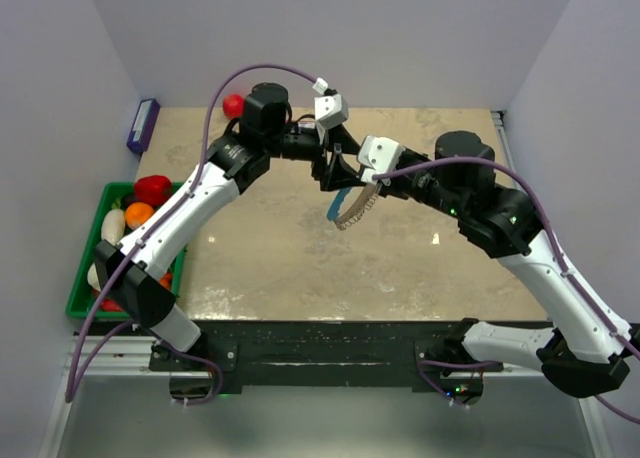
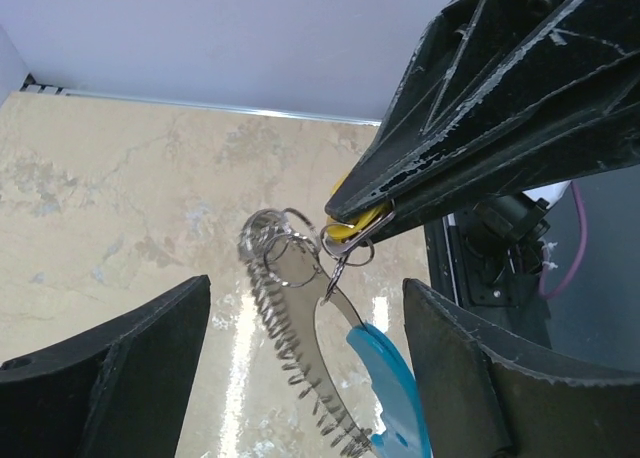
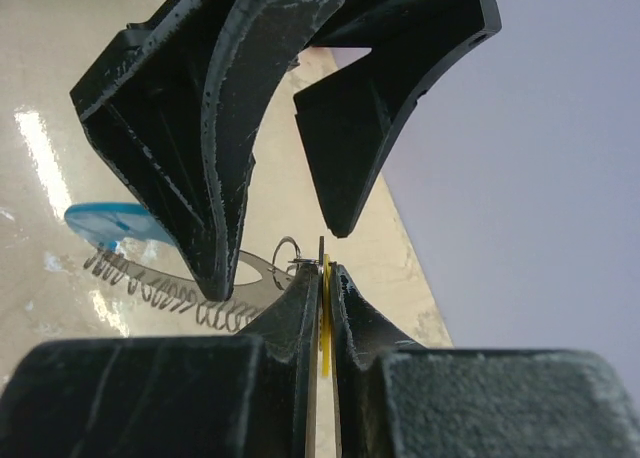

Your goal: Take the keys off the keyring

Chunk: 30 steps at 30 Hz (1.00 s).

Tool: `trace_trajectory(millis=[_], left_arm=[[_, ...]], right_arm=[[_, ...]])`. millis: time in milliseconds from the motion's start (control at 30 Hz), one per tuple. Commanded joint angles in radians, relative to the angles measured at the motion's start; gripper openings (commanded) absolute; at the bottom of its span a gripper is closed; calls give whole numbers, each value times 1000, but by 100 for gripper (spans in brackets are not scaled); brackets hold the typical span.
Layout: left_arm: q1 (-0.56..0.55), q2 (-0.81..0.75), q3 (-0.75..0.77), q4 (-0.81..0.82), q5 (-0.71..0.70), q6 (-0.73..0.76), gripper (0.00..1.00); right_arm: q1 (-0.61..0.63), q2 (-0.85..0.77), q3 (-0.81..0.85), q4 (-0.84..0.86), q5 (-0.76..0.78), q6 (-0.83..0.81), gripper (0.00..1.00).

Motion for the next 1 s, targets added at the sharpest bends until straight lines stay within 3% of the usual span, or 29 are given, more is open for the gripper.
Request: trace_trajectory(millis=[0,33,67,100,167,233,267,400,967], left_arm=[[-4,-3,45,7,-5,22,75],[-3,-3,44,10,1,20,70],[-3,1,44,12,10,20,57],[-3,1,45,13,13,17,51],[-3,2,47,17,18,16,46],[-4,5,51,15,18,13,49],[-3,4,54,17,10,11,59],[-3,1,59,9,1,19,66],[-1,-19,96,-49,-71,83,74]], right_arm=[[-2,-39,40,43,-24,15,0],[-4,-39,43,43,-24,13,0],[-4,-39,45,42,-24,13,0],[-2,-39,45,42,-24,15,0],[-2,-41,43,42,-25,15,0],[-2,-41,43,37,-28,15,0],[-2,-39,45,36,-28,16,0],[-2,-45,42,34,-24,15,0],[-5,-59,42,16,-36,-7,0]])
